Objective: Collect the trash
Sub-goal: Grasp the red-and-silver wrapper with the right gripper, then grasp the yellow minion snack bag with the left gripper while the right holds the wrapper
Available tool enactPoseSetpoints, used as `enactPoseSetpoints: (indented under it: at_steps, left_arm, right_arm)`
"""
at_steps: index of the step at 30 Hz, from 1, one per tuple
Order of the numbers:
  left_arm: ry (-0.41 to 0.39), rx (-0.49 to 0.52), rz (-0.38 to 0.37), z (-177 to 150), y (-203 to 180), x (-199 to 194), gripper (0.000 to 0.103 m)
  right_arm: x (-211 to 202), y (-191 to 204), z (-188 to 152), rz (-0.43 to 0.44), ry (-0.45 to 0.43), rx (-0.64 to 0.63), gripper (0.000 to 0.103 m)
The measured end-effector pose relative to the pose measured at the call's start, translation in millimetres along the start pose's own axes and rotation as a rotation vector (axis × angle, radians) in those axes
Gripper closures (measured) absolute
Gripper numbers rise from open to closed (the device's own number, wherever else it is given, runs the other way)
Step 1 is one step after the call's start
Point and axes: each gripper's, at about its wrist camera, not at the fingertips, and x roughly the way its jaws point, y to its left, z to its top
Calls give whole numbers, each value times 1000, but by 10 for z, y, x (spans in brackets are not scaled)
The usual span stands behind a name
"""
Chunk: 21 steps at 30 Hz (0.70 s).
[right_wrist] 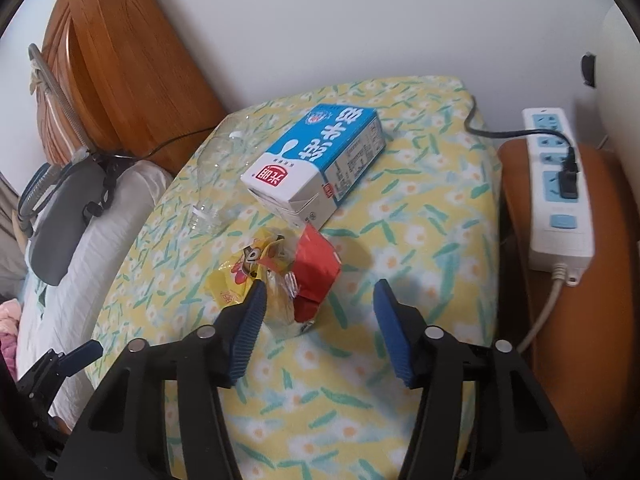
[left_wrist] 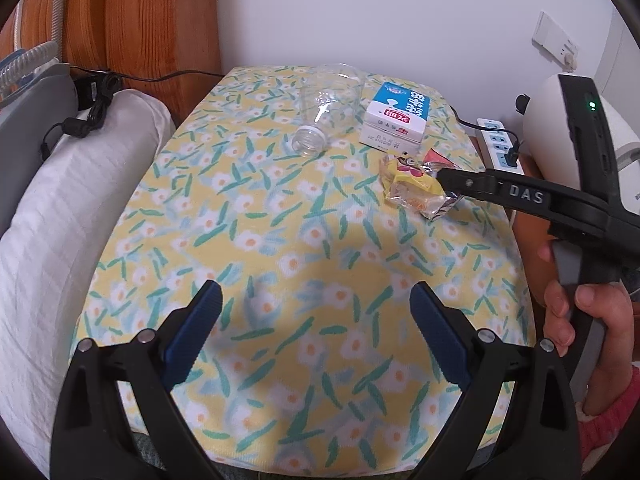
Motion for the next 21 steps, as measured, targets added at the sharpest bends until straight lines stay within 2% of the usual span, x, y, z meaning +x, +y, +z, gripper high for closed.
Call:
enactPoseSetpoints:
  at_steps: [2, 4, 6, 9, 13, 18, 21]
  left_arm:
    - [0, 2, -2, 19, -11, 14, 12]
    - [-1, 2, -5, 39, -27, 28, 12]
    - [-5, 5, -9, 62, -49, 43, 12]
    - [-11, 13, -17, 99, -79, 78, 12]
    - [-5, 16, -43, 183, -144, 174, 12]
    - [-3, 64, -51, 348, -333, 371, 12]
    - [13, 84, -42, 465, -440, 532, 12]
  right_arm:
    - [67, 6, 21, 24, 12, 4, 51]
    - [125, 22, 36, 39, 22, 3, 58]
    - [152, 31, 43, 61, 30, 4, 73]
    - [141, 72, 40, 54, 22, -18, 79]
    - [29, 86, 10, 17, -19, -34, 81]
    - [-203, 105, -22, -122, -92, -65, 81]
    - [-296, 70, -25, -171, -119, -73, 81]
